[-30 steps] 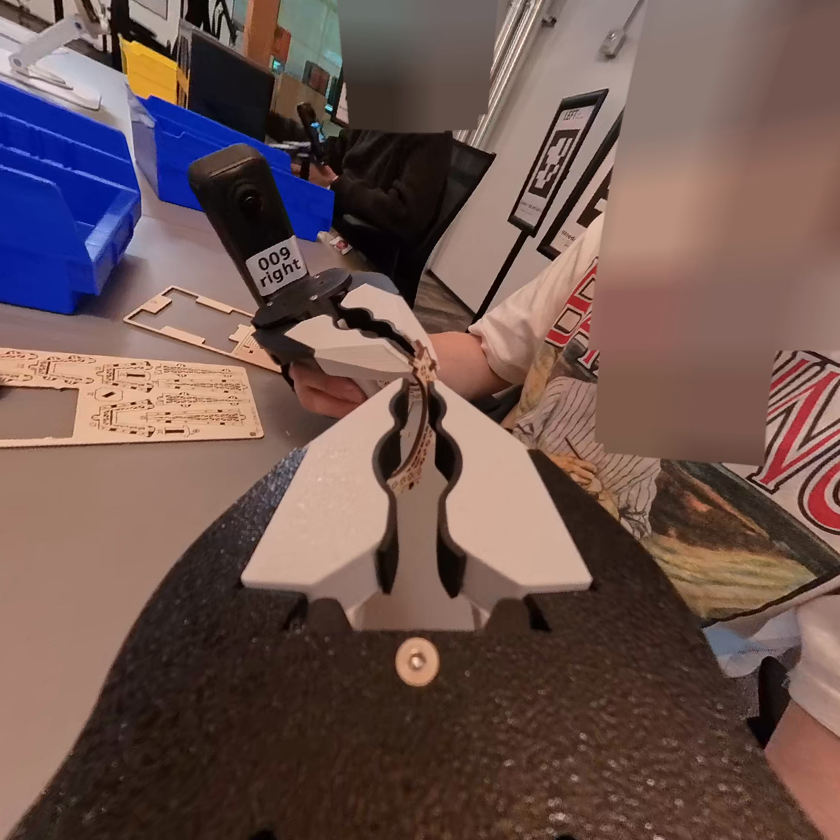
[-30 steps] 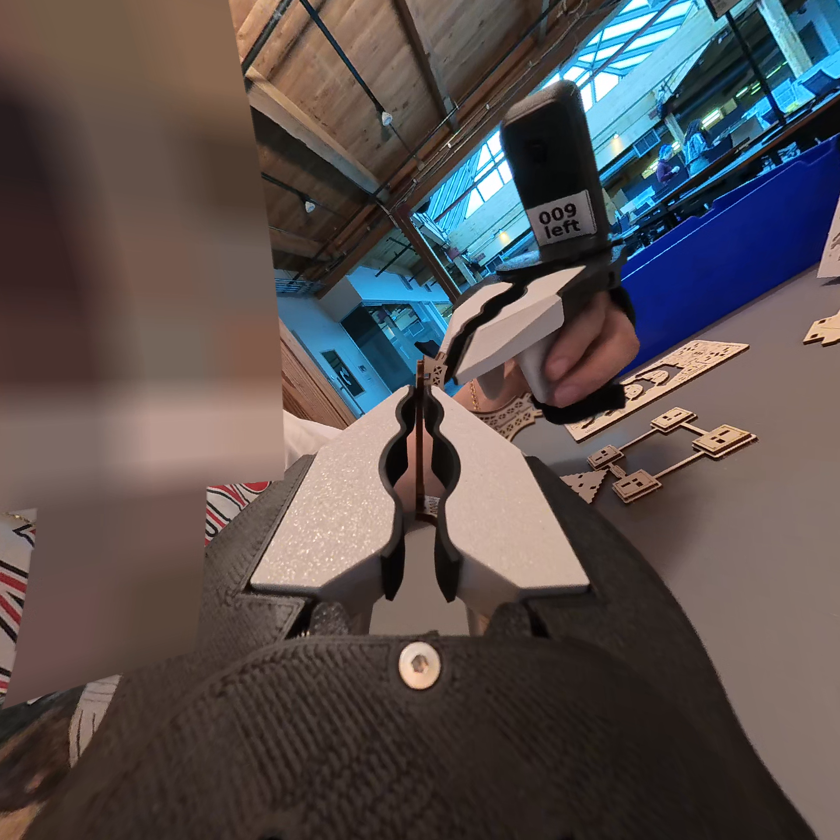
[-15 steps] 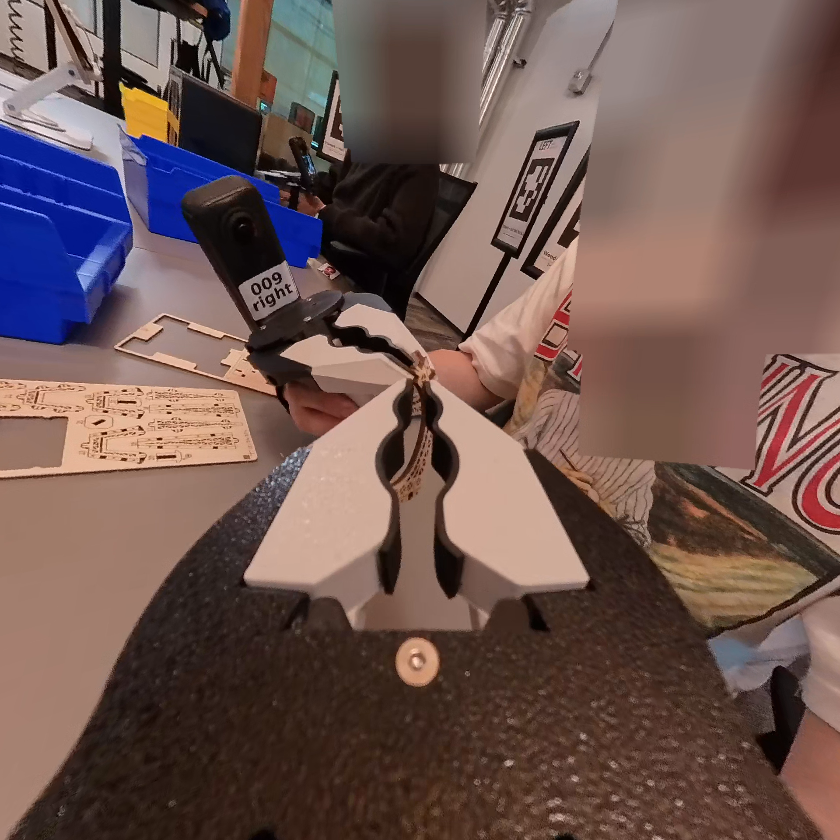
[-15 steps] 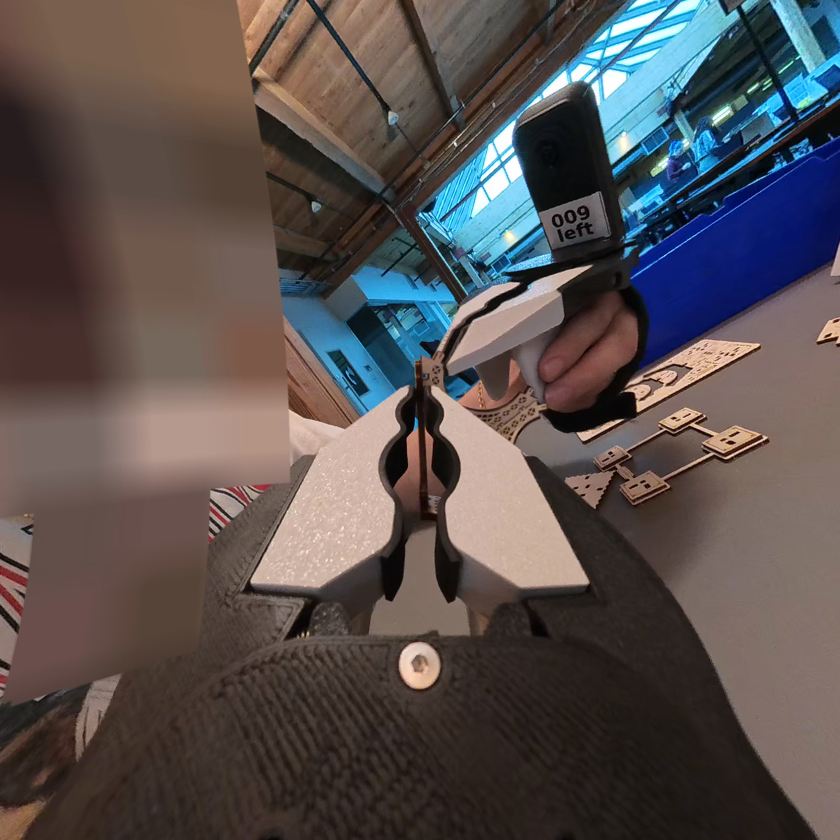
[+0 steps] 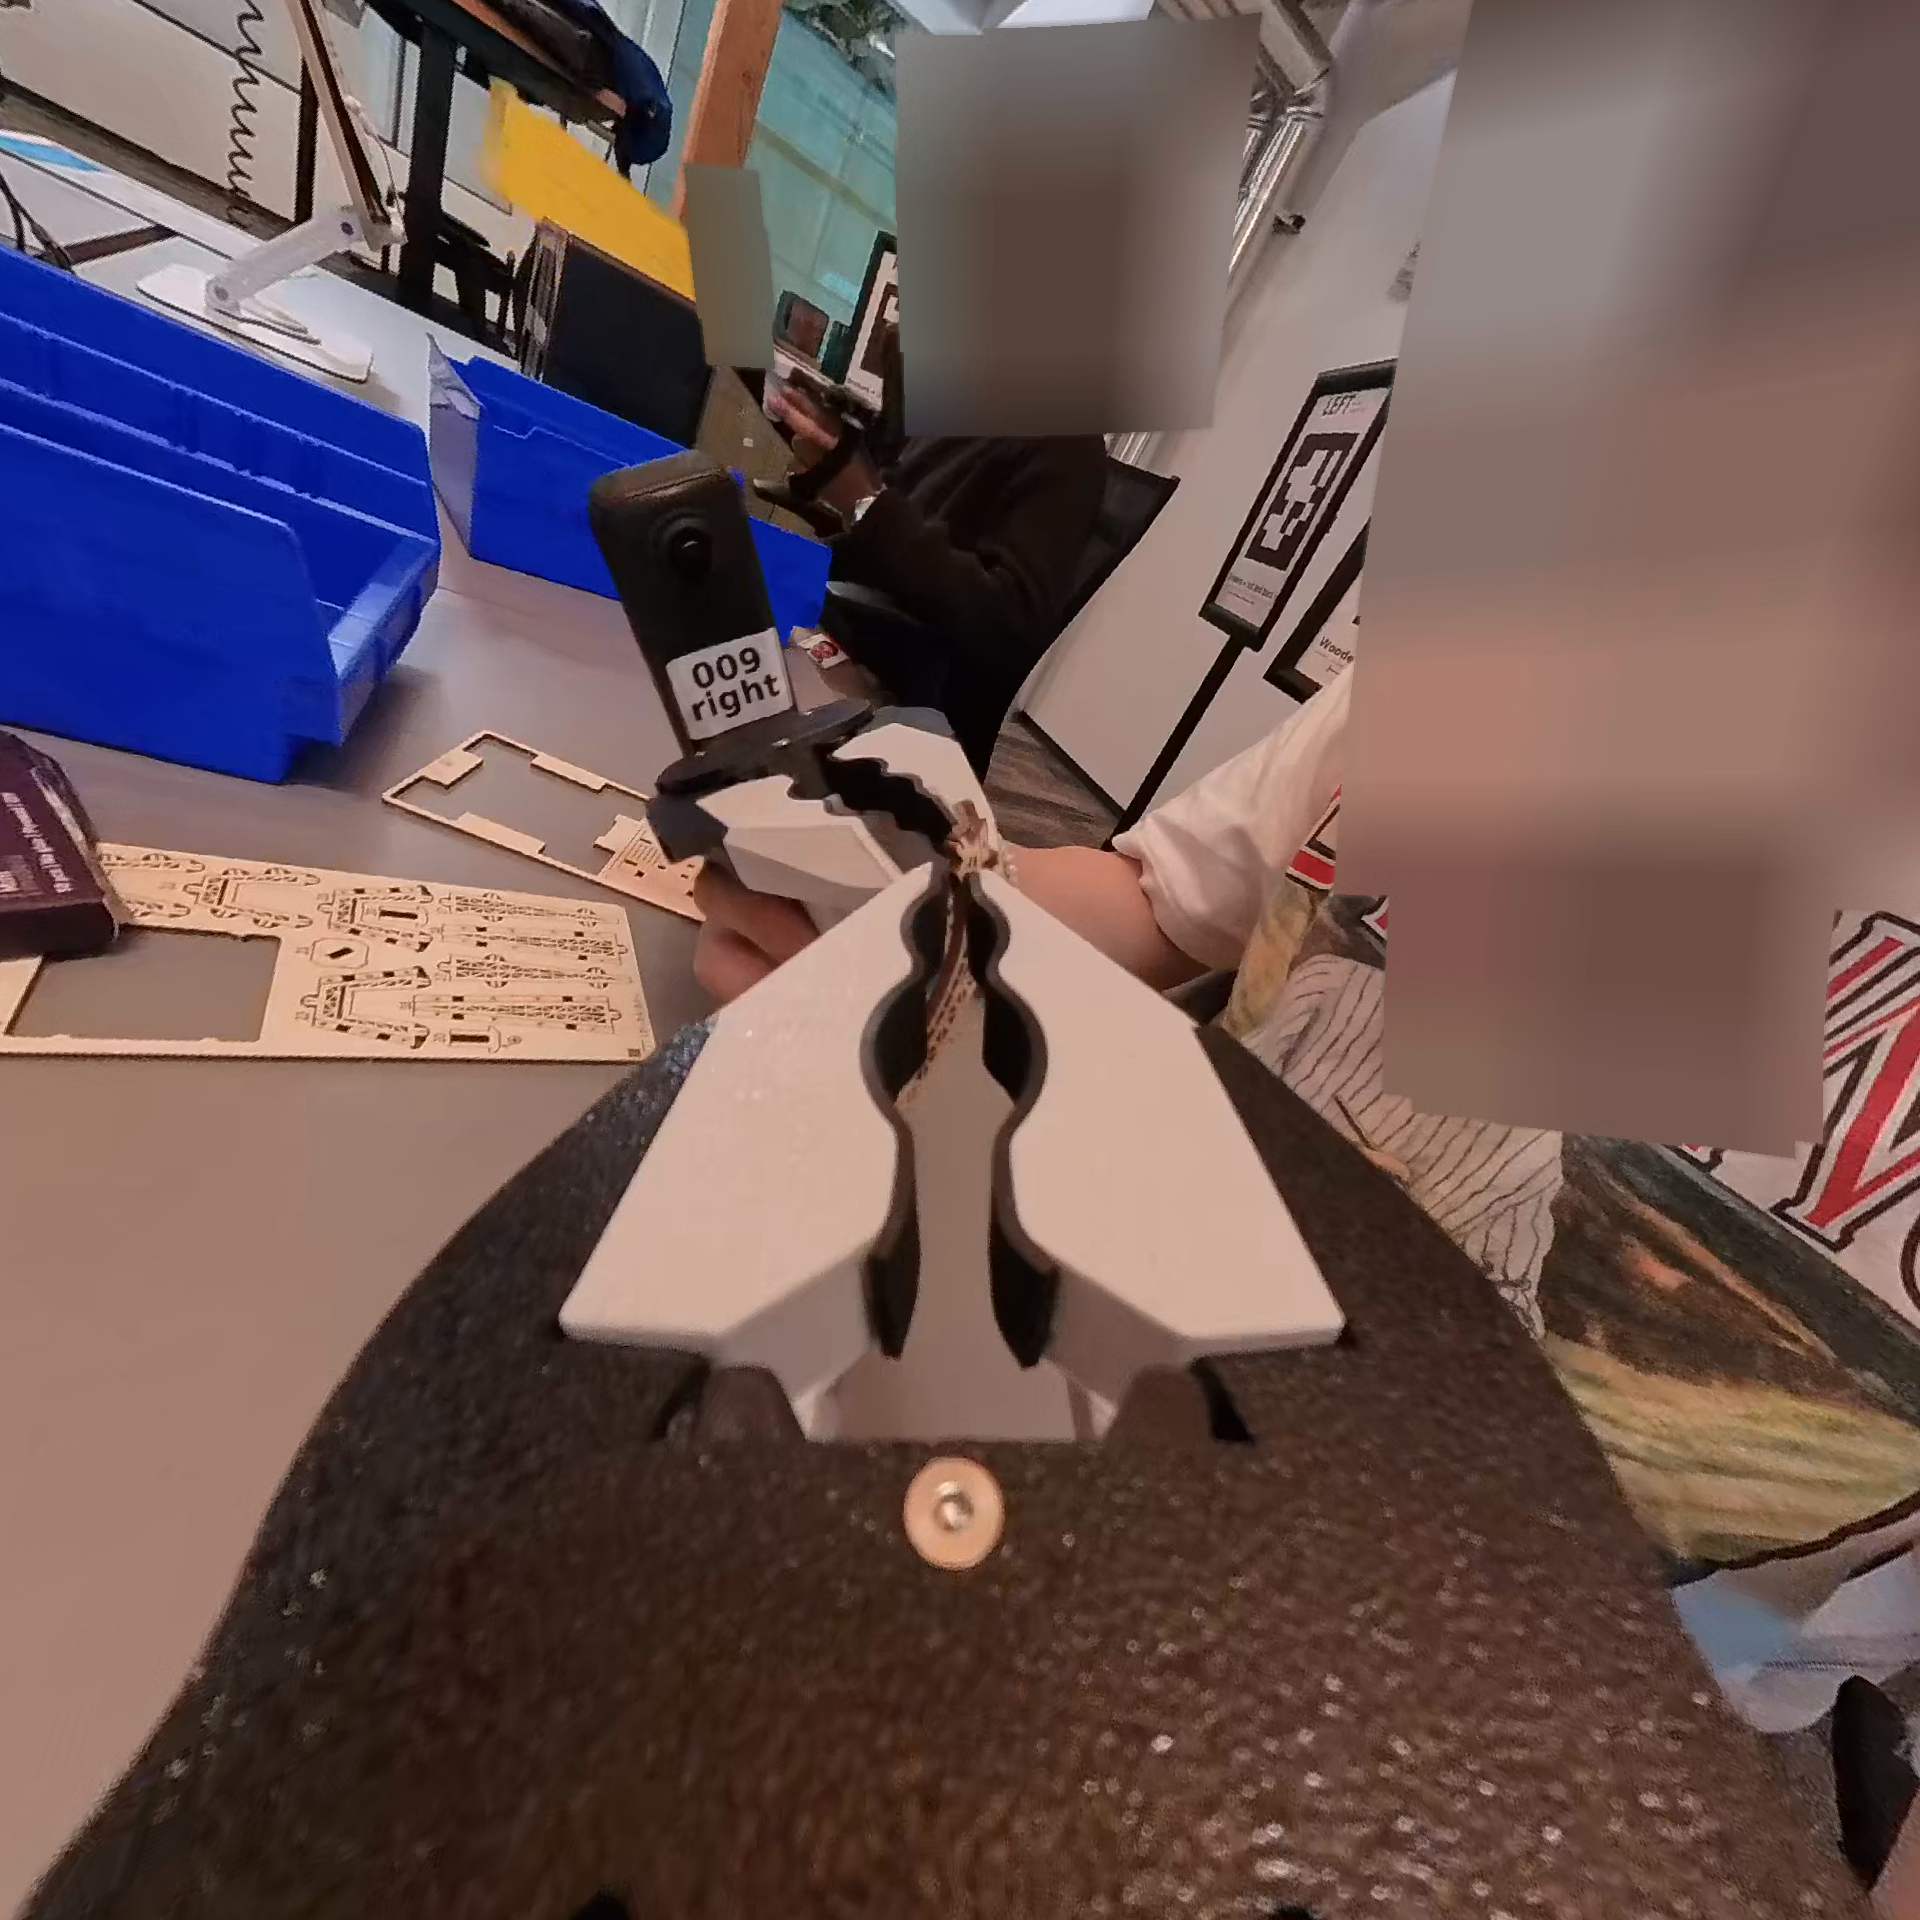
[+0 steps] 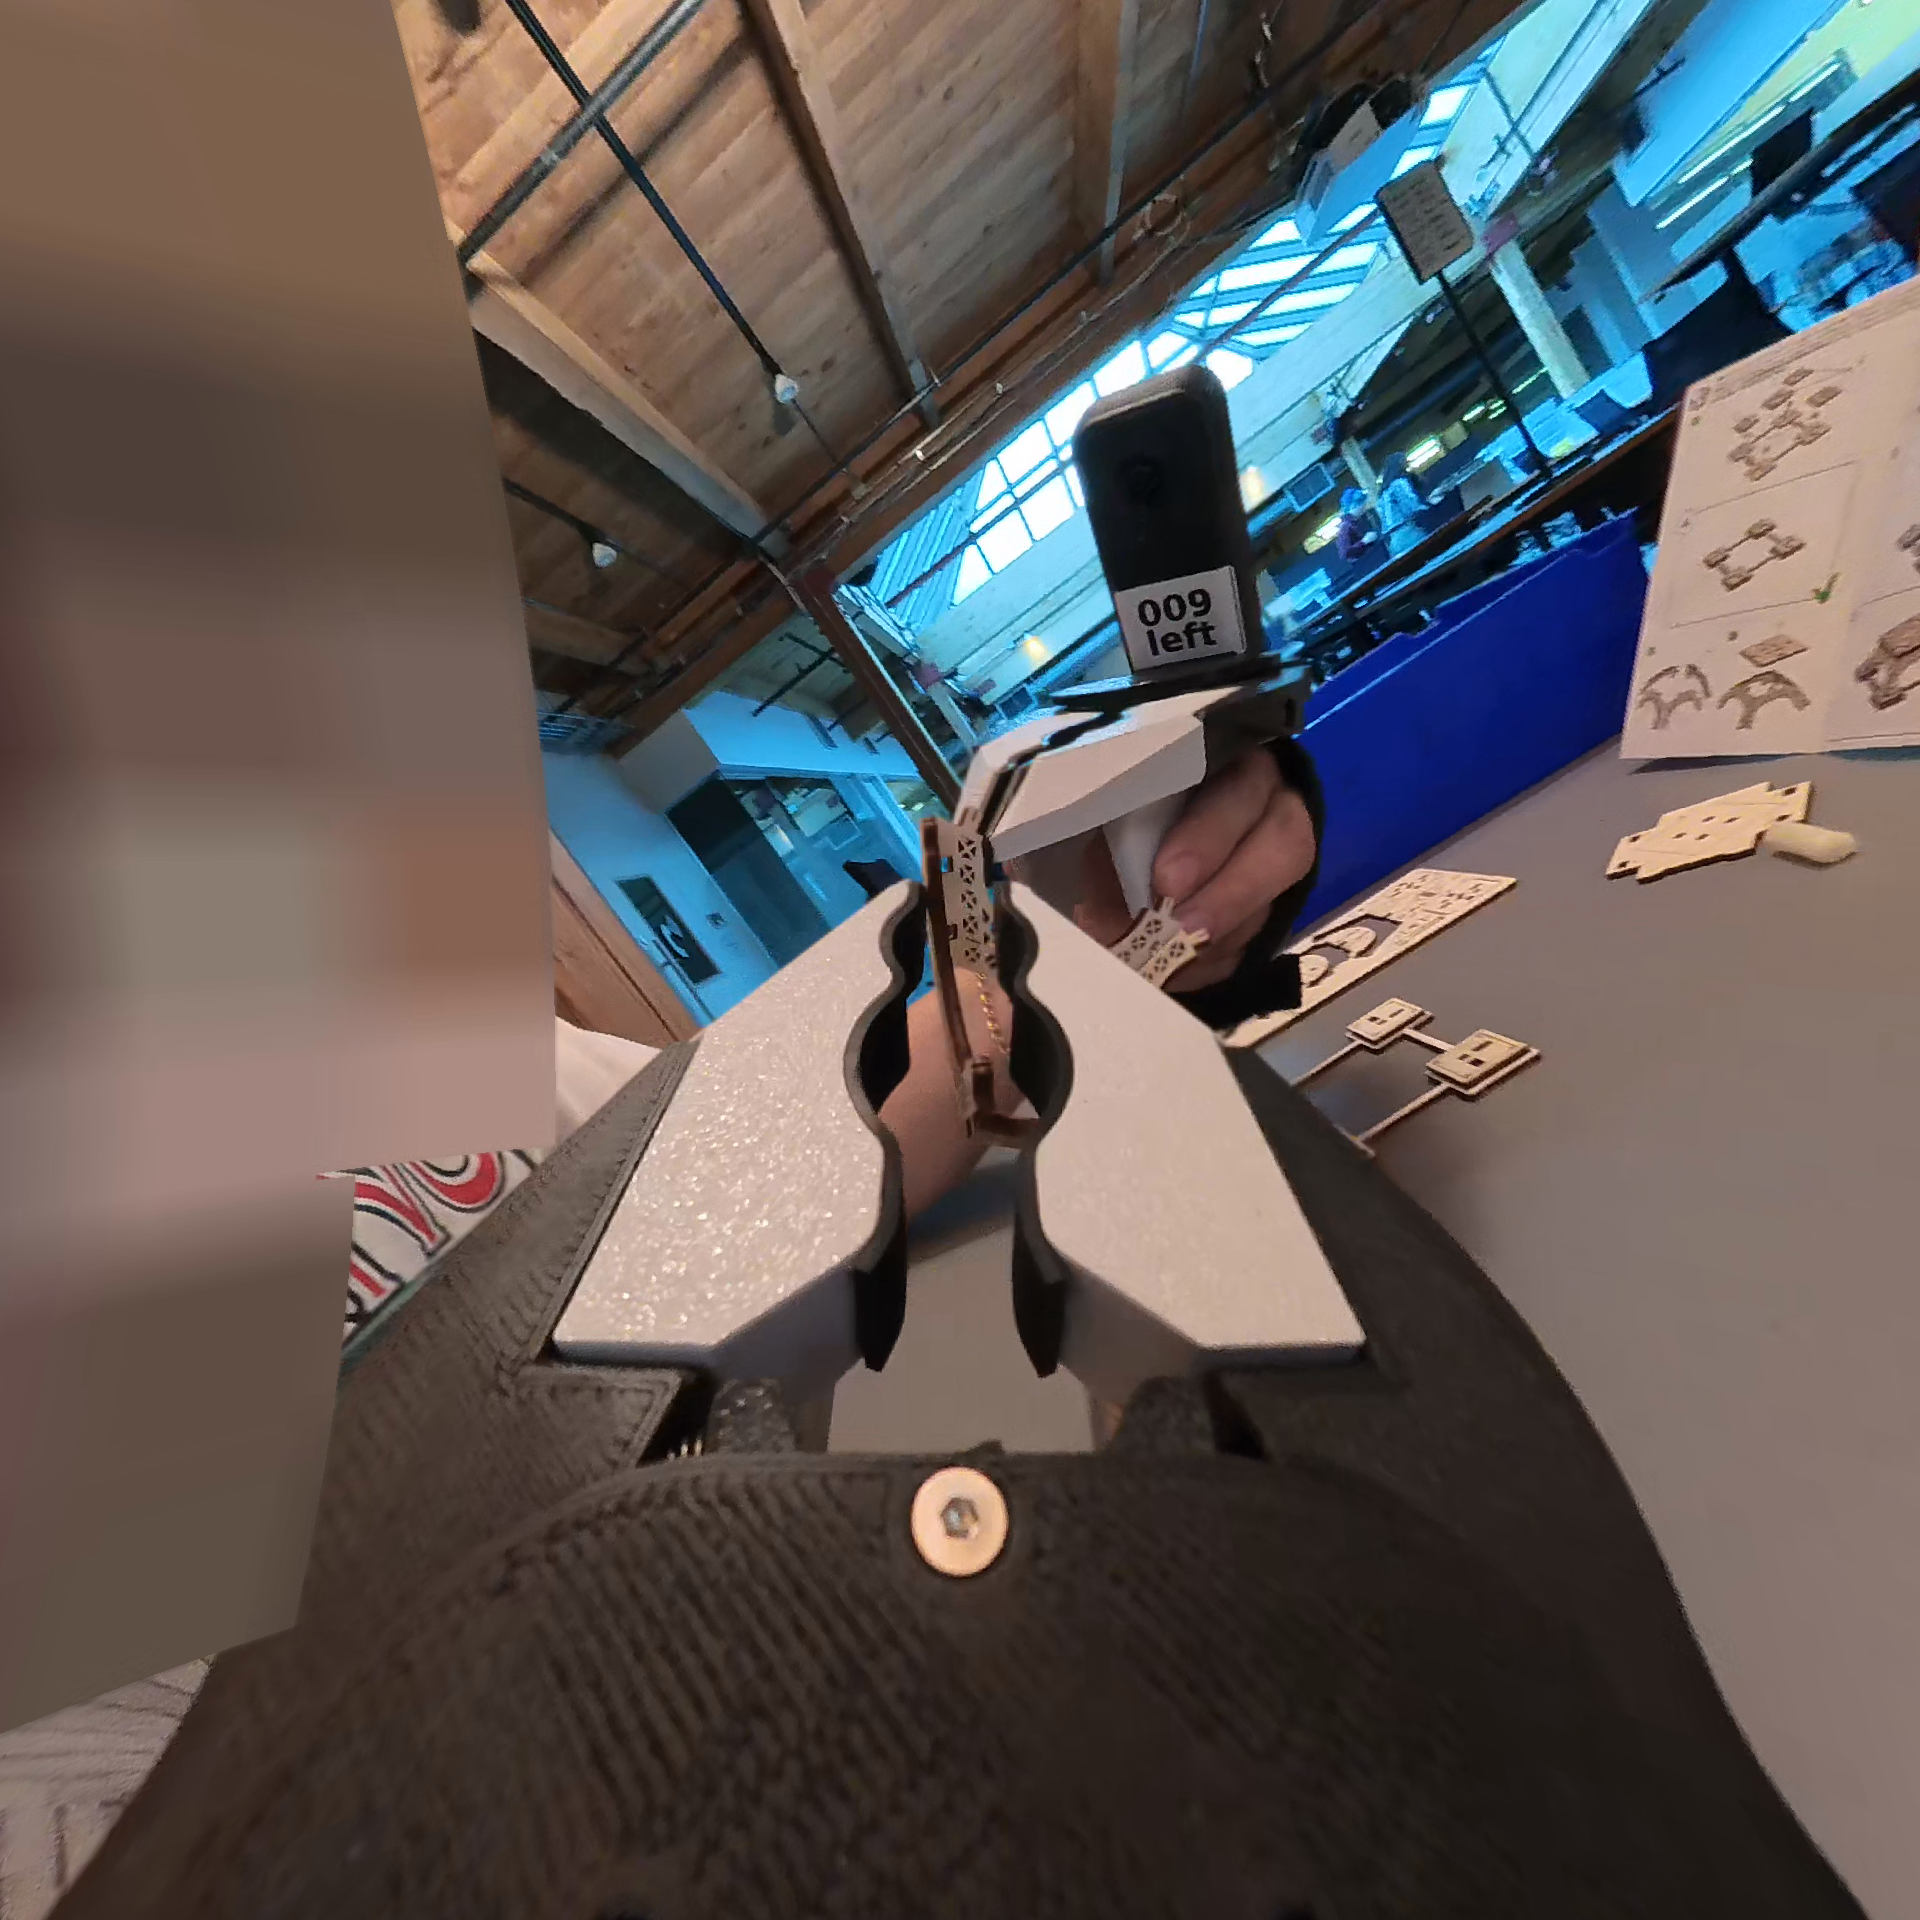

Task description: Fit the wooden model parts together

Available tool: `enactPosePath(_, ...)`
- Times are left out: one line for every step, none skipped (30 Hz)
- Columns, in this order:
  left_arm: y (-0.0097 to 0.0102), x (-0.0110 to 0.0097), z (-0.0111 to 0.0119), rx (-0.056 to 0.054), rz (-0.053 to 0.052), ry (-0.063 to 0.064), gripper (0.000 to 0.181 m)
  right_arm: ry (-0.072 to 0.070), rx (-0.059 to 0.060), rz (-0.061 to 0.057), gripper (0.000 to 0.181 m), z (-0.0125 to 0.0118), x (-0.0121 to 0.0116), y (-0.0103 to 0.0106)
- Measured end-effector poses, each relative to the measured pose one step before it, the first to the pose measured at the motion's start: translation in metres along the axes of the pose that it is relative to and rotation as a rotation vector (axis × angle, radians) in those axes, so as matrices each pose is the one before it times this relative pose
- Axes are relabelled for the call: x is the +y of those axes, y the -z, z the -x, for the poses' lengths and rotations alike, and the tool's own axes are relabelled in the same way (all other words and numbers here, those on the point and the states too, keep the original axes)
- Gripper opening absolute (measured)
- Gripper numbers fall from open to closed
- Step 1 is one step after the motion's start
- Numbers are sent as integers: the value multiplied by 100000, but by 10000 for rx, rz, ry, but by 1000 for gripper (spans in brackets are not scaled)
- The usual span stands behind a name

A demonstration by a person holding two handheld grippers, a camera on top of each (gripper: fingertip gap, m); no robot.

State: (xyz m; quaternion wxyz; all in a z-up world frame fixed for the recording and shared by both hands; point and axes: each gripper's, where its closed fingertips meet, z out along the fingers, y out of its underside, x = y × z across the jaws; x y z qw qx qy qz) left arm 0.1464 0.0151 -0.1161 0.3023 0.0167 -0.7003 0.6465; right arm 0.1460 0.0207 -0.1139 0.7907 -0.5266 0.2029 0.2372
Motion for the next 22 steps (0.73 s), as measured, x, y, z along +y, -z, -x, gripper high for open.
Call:
enactPosePath(52, 71, 22, -15, 35, -4, 0, 174, 133, 52, 12, -129, 31, 15)
enactPosePath(47, 35, 4, -5, 29, 17, 0, 222, 112, -7, 13, -55, -68, 13)
enactPosePath(32, 27, 42, -31, 28, 37, 0, 223, 142, -66, 13, -88, -129, 48)
enactPosePath(42, -13, 124, -84, 17, 32, 0, 203, 213, -84, 15, -240, -163, 91)
enactPosePath(49, 4, 94, -61, 15, 36, 0, 181, 167, -40, 16, -178, -113, 90)
enactPosePath(34, 22, 13, -3, 14, 43, 0, 173, 64, -13, 15, -9, -96, 36)
enactPosePath(20, 4, 65, -23, -4, 49, 0, 187, 7, -24, 13, 101, -80, 8)
enactPosePath(4, 46, 130, -60, 25, 56, 0, 165, 32, 41, 11, 35, 67, -6)
enactPosePath(-6, 102, 100, -38, 49, 56, 0, 90, 24, 66, 9, -4, 106, -4)
enactPosePath(-8, 75, 65, -21, 38, 42, 0, 40, -2, 4, 8, 11, -21, 3)
enactPosePath(-4, 37, 137, -79, 26, 48, 0, 40, -46, 10, 5, 90, -2, 0)
enactPosePath(-16, 43, 65, -43, 46, 43, 0, 25, -29, 42, 3, 40, 79, 5)
enactPosePath(-25, 6, -14, -19, 16, -19, 0, -22, 0, 3, 4, -25, 16, 7)
enactPosePath(-19, -19, 26, -52, 10, -30, 0, -38, -62, -7, 2, 72, -2, 10)
enactPosePath(-19, -2, -21, -15, 25, 4, 0, -19, -76, 23, 0, 98, 17, -10)
enactPosePath(1, -51, -5, -21, -10, -1, 0, -1, -42, 14, 0, 41, 18, -11)
enactPosePath(12, -58, 108, -83, -30, -3, 0, -31, 24, -36, 0, -63, -73, 22)
enactPosePath(16, -24, 89, -63, -14, 13, 0, -32, 74, -25, 0, -143, -38, 27)
enactPosePath(-28, -21, -84, 59, -41, -6, 0, -125, -61, -20, 0, 21, -6, 12)
enactPosePath(-52, -107, -161, 110, -109, 13, 0, -320, -202, -99, 1, 154, -82, -11)
enactPosePath(-53, -195, -107, 80, -147, 24, 0, -458, -233, -212, 1, 118, -201, 3)
enactPosePath(-55, -178, -121, 93, -130, 2, 1, -471, -216, -230, 0, 83, -206, 15)
